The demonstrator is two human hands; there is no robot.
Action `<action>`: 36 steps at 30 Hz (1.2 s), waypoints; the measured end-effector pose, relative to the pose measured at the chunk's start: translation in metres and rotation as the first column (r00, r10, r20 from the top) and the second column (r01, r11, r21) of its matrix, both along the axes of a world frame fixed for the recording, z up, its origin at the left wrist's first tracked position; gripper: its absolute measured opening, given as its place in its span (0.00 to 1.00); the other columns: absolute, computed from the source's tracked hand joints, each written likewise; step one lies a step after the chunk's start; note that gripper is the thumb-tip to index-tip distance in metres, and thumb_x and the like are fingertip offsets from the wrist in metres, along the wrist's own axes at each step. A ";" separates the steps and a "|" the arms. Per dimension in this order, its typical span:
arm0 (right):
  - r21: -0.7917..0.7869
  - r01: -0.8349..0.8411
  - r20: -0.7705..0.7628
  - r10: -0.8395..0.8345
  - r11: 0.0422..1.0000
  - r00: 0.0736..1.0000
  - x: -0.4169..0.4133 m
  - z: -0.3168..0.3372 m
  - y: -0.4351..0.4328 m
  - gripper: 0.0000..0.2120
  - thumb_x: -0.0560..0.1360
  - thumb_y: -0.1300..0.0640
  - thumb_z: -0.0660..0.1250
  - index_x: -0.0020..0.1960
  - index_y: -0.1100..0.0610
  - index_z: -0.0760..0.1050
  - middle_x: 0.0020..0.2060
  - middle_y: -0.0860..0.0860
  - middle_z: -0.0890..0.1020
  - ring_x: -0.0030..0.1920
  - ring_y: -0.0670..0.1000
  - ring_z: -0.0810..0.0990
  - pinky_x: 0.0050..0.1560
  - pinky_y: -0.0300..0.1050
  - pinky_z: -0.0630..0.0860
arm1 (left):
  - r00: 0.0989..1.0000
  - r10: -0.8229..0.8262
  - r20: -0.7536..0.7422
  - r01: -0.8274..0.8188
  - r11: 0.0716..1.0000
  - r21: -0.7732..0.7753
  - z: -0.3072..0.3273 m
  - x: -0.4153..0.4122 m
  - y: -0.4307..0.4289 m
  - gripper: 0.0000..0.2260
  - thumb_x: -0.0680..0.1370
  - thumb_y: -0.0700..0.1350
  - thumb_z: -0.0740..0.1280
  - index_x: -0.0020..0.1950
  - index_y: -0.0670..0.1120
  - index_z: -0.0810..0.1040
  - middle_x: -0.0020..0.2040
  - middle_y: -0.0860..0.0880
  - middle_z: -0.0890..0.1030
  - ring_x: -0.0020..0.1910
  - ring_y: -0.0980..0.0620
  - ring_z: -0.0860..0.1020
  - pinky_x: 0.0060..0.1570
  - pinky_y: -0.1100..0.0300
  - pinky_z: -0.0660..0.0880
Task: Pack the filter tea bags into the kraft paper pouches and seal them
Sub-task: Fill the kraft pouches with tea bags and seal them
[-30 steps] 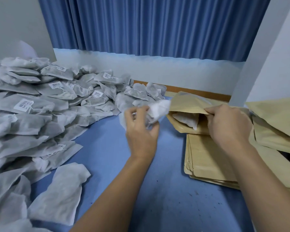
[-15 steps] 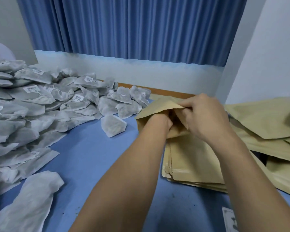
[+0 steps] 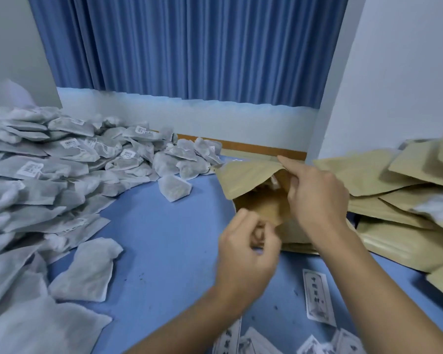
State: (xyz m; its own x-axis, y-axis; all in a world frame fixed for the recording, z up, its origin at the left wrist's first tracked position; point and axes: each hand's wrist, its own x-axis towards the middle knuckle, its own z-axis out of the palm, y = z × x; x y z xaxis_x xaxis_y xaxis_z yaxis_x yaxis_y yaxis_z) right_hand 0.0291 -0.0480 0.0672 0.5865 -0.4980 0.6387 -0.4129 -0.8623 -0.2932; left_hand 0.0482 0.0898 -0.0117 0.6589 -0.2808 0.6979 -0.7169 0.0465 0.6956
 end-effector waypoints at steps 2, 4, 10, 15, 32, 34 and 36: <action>-0.006 0.018 0.055 -0.018 1.000 0.998 -0.012 -0.001 0.003 0.23 0.80 0.58 0.61 0.67 0.35 0.75 0.43 0.54 0.85 0.46 0.61 0.80 0.42 0.48 0.71 | 0.846 -0.105 -0.522 0.074 0.994 -0.081 -0.004 -0.020 0.009 0.15 0.73 0.52 0.69 0.36 0.44 0.69 0.27 0.51 0.69 0.25 0.54 0.67 0.27 0.61 0.66; -0.022 0.006 0.102 -0.004 1.000 0.995 -0.026 -0.003 0.009 0.23 0.78 0.59 0.61 0.65 0.36 0.77 0.45 0.54 0.85 0.45 0.62 0.81 0.42 0.48 0.73 | 0.532 -0.272 -0.802 0.187 0.961 -0.201 0.000 -0.029 0.013 0.25 0.68 0.62 0.74 0.42 0.42 0.71 0.29 0.45 0.74 0.27 0.48 0.76 0.26 0.58 0.73; 0.050 -0.060 0.161 0.051 0.997 0.986 -0.068 -0.021 0.018 0.22 0.79 0.60 0.62 0.63 0.37 0.79 0.44 0.54 0.86 0.42 0.63 0.80 0.39 0.49 0.74 | 0.315 -0.119 -0.941 0.068 0.992 -0.103 0.009 -0.030 0.014 0.40 0.60 0.74 0.74 0.49 0.40 0.74 0.36 0.43 0.74 0.29 0.46 0.80 0.32 0.51 0.82; 0.028 -0.192 0.261 0.178 0.981 0.949 -0.088 -0.021 0.014 0.22 0.78 0.64 0.64 0.62 0.40 0.81 0.45 0.48 0.87 0.41 0.55 0.81 0.39 0.45 0.73 | 0.173 -0.508 -0.844 0.223 0.855 -0.469 0.012 -0.038 0.017 0.42 0.60 0.75 0.73 0.64 0.48 0.77 0.54 0.42 0.84 0.50 0.42 0.85 0.42 0.49 0.83; 0.889 -0.414 0.425 -0.012 0.194 0.905 -0.142 -0.094 0.005 0.12 0.78 0.52 0.70 0.49 0.62 0.81 0.30 0.58 0.80 0.27 0.52 0.73 0.29 0.43 0.72 | 0.302 -0.360 -0.883 0.147 0.932 -0.330 -0.022 -0.059 -0.007 0.13 0.75 0.47 0.76 0.56 0.45 0.81 0.45 0.46 0.86 0.36 0.48 0.81 0.26 0.60 0.69; 0.870 -0.461 0.463 0.034 0.175 0.886 -0.144 -0.097 0.007 0.11 0.77 0.52 0.71 0.48 0.61 0.82 0.29 0.59 0.77 0.27 0.52 0.69 0.29 0.43 0.71 | 0.307 -0.347 -0.886 0.190 0.935 -0.301 -0.025 -0.062 -0.006 0.13 0.73 0.46 0.78 0.54 0.44 0.83 0.47 0.45 0.87 0.39 0.48 0.81 0.27 0.60 0.69; 0.852 -0.485 0.473 0.107 0.195 0.874 -0.145 -0.096 0.007 0.11 0.77 0.51 0.70 0.49 0.60 0.81 0.30 0.60 0.78 0.29 0.54 0.70 0.30 0.45 0.70 | 0.292 -0.363 -0.885 0.227 0.925 -0.305 -0.024 -0.062 -0.006 0.13 0.71 0.45 0.79 0.53 0.44 0.83 0.46 0.46 0.86 0.37 0.50 0.80 0.26 0.61 0.69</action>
State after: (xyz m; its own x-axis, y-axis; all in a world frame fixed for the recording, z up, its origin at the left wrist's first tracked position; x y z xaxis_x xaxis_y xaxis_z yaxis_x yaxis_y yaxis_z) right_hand -0.1162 -0.0407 -0.0284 0.7537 -0.6572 -0.0047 0.0579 0.0736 -0.9956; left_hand -0.0139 0.0843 -0.0352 0.7770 -0.5771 -0.2512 0.4473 0.2254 0.8655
